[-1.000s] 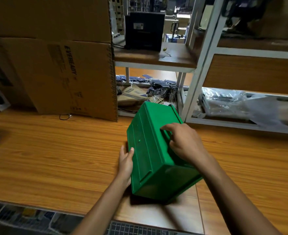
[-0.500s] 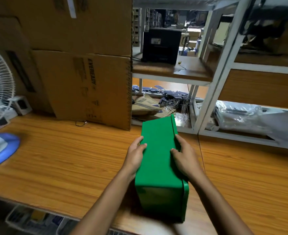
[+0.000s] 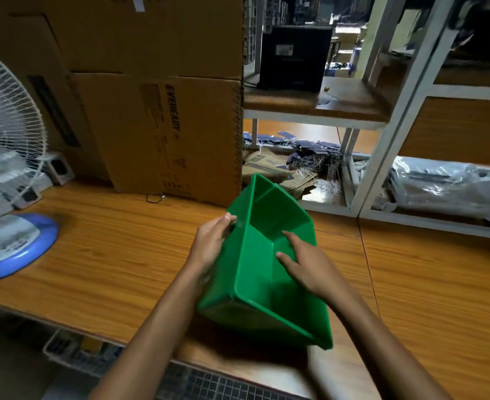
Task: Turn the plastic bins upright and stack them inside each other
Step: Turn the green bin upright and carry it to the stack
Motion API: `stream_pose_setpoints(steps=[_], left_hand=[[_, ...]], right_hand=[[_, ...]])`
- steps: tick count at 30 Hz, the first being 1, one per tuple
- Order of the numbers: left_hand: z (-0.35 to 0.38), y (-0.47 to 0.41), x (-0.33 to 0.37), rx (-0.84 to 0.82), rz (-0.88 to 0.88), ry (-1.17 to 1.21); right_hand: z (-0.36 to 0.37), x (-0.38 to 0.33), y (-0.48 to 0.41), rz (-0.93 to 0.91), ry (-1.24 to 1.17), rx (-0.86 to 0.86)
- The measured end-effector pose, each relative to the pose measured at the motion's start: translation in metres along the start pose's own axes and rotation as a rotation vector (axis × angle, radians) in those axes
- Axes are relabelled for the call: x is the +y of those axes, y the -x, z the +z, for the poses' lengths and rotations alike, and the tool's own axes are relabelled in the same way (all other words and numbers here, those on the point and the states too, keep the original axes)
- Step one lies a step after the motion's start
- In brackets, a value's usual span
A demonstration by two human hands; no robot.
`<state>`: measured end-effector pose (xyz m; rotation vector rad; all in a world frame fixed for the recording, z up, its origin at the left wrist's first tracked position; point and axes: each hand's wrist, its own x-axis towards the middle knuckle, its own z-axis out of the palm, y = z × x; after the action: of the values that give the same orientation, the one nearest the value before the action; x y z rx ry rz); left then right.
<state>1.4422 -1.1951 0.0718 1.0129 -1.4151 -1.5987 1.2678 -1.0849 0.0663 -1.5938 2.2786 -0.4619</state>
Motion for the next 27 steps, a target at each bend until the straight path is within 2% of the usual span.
stream_pose_setpoints(steps=[2, 4, 6, 10, 15, 19, 23, 27], left_hand=[[-0.016, -0.002, -0.002, -0.024, -0.075, 0.050], [-0.031, -0.003, -0.007, -0.015, -0.134, 0.109], [-0.043, -0.005, -0.015, 0.006, -0.189, 0.148], [-0.054, -0.010, -0.028, 0.039, -0.227, 0.109], [-0.066, -0.018, -0.045, 0.087, -0.240, 0.107], [-0.080, -0.023, -0.058, 0.120, -0.316, 0.162], [-0.080, -0.024, -0.060, 0.147, -0.333, 0.143], [-0.077, -0.024, -0.060, 0.184, -0.352, 0.165]], right_hand=[[0.014, 0.013, -0.003, 0.124, 0.234, -0.103], [0.027, 0.020, -0.002, 0.194, 0.254, -0.165], [0.038, 0.026, -0.004, 0.183, 0.208, -0.151], [0.044, 0.025, -0.007, 0.159, 0.040, -0.095], [0.053, 0.016, -0.005, 0.130, -0.217, 0.067], [0.065, 0.004, -0.008, 0.238, -0.438, 0.262], [0.074, 0.013, -0.007, 0.363, -0.716, 0.330], [0.079, 0.017, -0.004, 0.474, -0.735, 0.418]])
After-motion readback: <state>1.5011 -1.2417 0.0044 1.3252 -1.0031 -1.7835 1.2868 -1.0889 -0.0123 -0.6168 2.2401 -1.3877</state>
